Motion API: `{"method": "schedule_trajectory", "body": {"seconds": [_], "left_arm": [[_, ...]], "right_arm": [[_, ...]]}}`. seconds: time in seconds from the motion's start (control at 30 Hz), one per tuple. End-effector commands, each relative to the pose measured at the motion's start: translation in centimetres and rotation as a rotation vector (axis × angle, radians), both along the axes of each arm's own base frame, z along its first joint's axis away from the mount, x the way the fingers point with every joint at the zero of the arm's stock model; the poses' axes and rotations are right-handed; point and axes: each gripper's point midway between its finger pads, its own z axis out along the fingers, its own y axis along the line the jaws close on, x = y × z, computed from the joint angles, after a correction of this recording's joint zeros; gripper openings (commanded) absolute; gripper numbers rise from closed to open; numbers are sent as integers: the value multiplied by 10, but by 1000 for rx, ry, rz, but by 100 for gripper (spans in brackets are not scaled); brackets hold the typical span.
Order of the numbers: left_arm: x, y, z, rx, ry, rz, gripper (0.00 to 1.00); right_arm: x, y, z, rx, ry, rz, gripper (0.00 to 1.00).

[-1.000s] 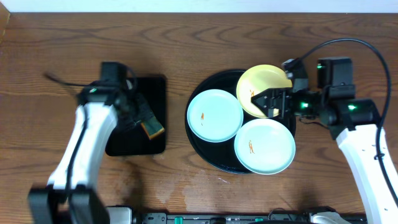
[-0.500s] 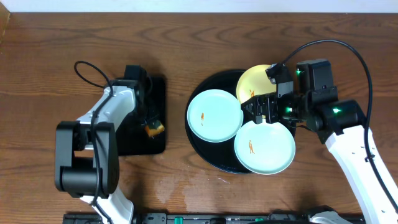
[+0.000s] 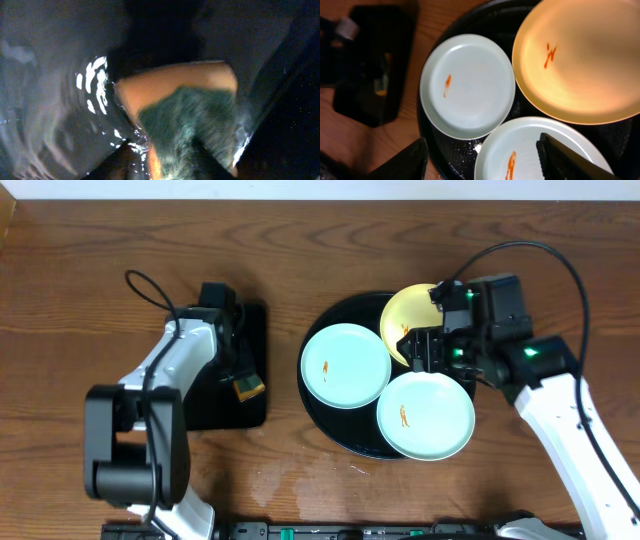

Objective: Clean dirty plates on tray and stack at the side

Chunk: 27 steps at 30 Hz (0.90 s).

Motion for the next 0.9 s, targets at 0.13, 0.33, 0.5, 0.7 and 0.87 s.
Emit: {"method": "schedule_trajectory", "body": {"seconds": [0.13,0.33,0.5,0.7,0.87], "left_arm": [[5,-3,21,-16,-65,-19,44],[6,-7,11,-44,-69,6,25],[1,-9,-11,-53,-56,93,25],[-6,-12,-34,-49,-5,59,19],[-10,-15,-33,-49,8,-106,7]], "right_arm": [[3,22,-27,-41,68,31,64],[6,29,-31,-39,61,44,63],[5,30,-31,-40,63,50,63],[5,30,-31,-40,64,50,63],[4,31,-31,-41,66,53,63]]}}
